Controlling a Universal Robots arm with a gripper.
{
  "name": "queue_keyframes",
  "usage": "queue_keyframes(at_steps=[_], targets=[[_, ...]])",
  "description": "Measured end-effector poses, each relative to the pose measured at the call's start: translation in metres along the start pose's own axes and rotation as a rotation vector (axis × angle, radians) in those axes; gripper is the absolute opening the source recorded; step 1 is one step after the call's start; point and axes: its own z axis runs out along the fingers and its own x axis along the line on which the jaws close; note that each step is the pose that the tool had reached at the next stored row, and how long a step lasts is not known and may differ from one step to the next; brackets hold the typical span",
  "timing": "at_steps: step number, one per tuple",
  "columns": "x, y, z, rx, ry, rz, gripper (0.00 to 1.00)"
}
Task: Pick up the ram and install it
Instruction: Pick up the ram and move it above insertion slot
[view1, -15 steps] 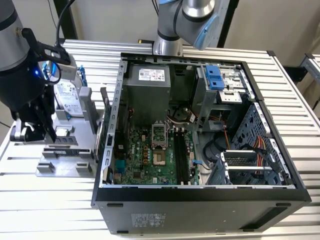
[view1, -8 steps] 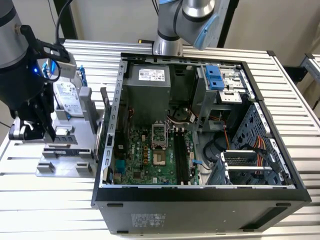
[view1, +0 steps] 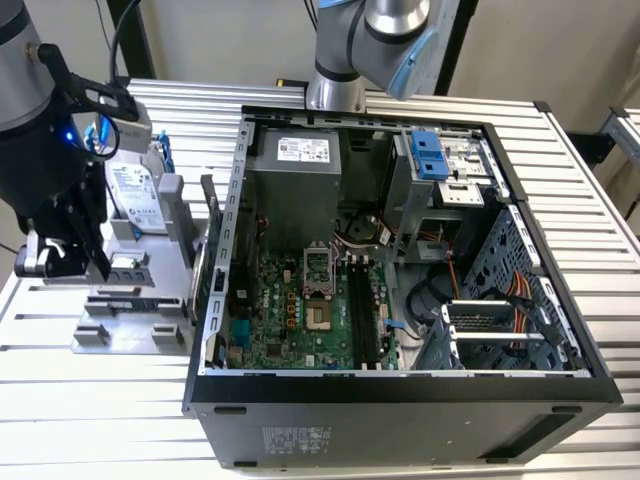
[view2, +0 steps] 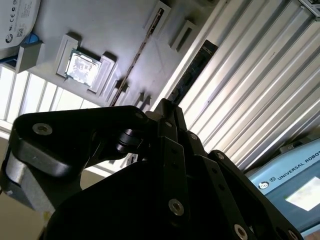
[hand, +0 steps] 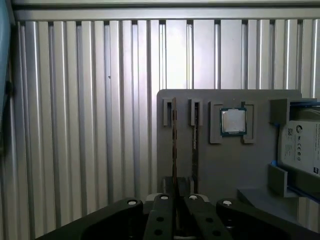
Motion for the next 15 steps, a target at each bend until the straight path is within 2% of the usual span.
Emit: queue_keyframes(at_steps=[15], targets=[[0.0, 0.0001, -0.007, -0.0001, 0.0001, 0.0, 0.0]])
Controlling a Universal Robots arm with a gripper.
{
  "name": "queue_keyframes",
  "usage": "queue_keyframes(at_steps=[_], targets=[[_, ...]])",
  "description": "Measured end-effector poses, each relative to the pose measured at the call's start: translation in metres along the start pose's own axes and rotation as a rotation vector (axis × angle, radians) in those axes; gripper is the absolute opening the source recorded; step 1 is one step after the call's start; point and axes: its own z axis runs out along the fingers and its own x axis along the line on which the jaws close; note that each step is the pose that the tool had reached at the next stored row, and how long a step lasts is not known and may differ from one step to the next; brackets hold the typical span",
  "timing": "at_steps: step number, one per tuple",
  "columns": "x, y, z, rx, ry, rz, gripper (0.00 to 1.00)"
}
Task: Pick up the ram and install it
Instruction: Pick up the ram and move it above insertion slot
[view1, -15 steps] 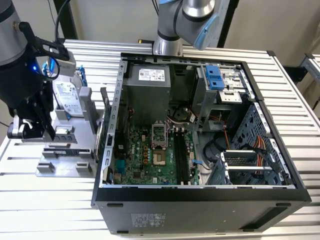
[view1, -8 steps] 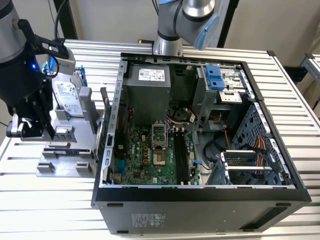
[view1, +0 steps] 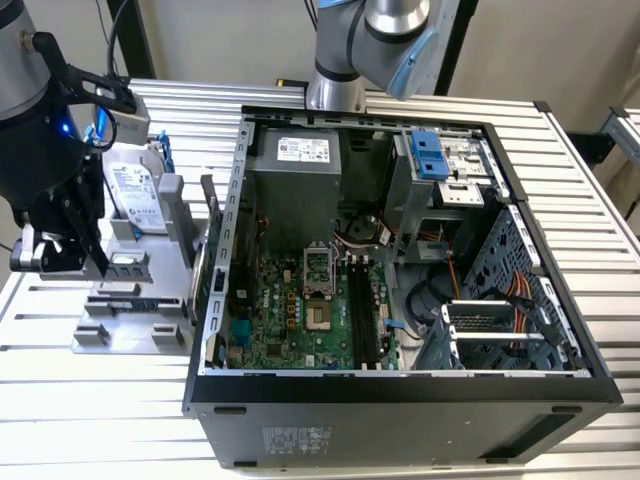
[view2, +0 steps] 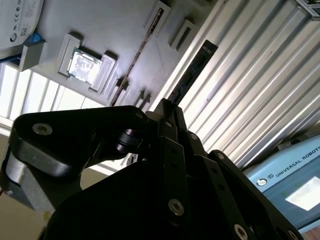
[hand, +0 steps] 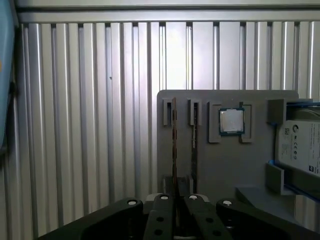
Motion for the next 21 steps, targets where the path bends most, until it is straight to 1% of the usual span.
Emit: queue_keyframes(at_steps=[21], targets=[[0.0, 0.0001, -0.0103, 0.0, 0.0, 0.0, 0.0]])
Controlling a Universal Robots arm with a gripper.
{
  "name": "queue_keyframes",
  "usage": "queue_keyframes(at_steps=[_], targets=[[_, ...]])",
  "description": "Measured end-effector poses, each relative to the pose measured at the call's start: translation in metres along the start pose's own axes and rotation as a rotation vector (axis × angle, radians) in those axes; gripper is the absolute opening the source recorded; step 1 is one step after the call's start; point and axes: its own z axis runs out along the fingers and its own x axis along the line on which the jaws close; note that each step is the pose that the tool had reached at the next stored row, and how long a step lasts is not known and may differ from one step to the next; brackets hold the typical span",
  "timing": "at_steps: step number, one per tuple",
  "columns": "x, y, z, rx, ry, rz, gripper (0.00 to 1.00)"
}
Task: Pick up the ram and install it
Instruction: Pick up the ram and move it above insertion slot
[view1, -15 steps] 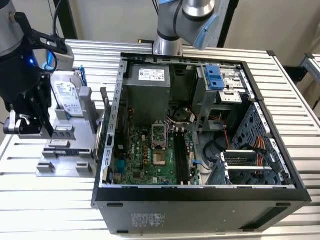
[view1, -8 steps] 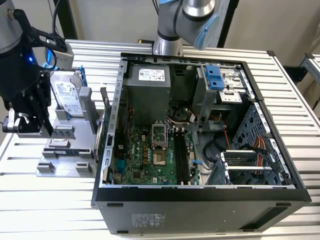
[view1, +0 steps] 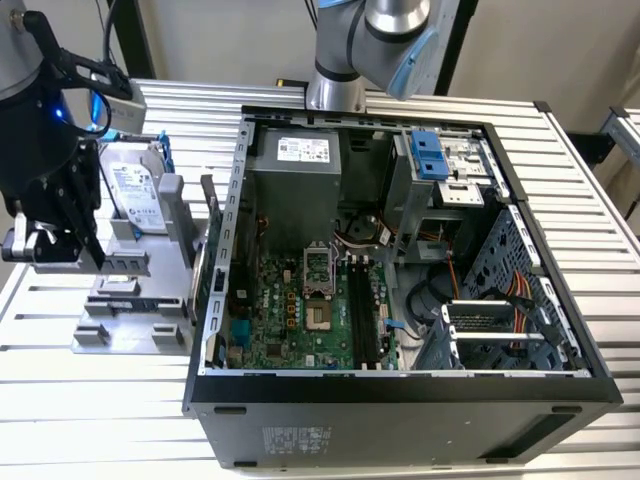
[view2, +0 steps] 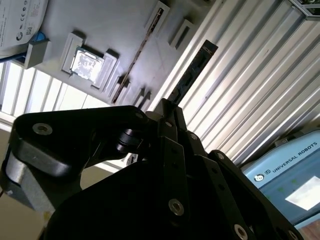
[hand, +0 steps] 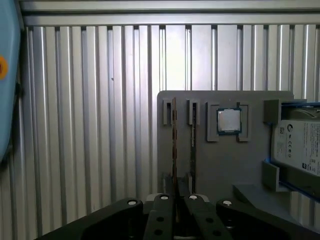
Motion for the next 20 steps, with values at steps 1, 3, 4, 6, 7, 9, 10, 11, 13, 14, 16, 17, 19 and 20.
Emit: queue_keyframes(at_steps=[1, 3, 4, 6, 7, 9, 10, 11, 13, 14, 16, 17, 19, 20], targets=[[0.0, 0.0, -0.0005, 0.0, 0.0, 0.0, 0.0], [0.0, 0.0, -0.0012, 0.0, 0.0, 0.0, 0.0], [0.0, 0.0, -0.0017, 0.0, 0.0, 0.0, 0.0], [0.0, 0.0, -0.0025, -0.0001, 0.0001, 0.0, 0.0], [0.0, 0.0, -0.0028, 0.0001, 0.0, 0.0, 0.0], [0.0, 0.0, -0.0032, 0.0002, -0.0002, 0.0, 0.0], [0.0, 0.0001, -0.0036, 0.0, 0.0, 0.0, 0.0], [0.0, 0.0001, -0.0039, 0.0, 0.0, 0.0, 0.0], [0.0, 0.0001, -0.0045, -0.0001, 0.0001, 0.0, 0.0], [0.0, 0.0001, -0.0048, 0.0, 0.0001, 0.0, 0.0], [0.0, 0.0001, -0.0054, 0.0, 0.0, 0.0, 0.0], [0.0, 0.0001, -0.0057, 0.0, 0.0, 0.0, 0.0], [0.0, 0.0001, -0.0068, -0.0001, 0.0002, 0.0, 0.0], [0.0, 0.0001, -0.0073, -0.0001, 0.0001, 0.0, 0.0]])
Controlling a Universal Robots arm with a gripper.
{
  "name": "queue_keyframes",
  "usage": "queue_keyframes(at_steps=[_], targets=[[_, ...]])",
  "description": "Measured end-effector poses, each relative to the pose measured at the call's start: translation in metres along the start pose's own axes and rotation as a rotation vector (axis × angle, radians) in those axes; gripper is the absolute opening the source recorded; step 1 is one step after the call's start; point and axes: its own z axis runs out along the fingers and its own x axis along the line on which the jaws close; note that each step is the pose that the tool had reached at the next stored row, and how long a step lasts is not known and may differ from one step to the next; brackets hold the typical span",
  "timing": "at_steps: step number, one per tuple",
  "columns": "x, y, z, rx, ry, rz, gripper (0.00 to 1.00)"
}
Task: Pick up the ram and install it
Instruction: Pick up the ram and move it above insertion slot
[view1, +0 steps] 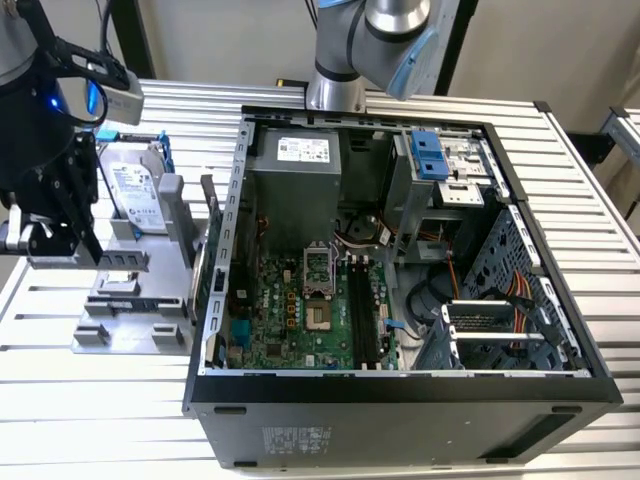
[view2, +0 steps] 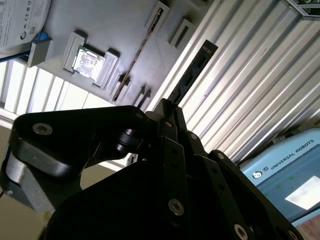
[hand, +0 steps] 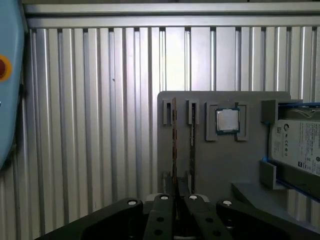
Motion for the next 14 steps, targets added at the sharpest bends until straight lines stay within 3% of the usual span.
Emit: queue_keyframes(at_steps=[14], targets=[[0.0, 0.0001, -0.0086, 0.0, 0.0, 0.0, 0.0]])
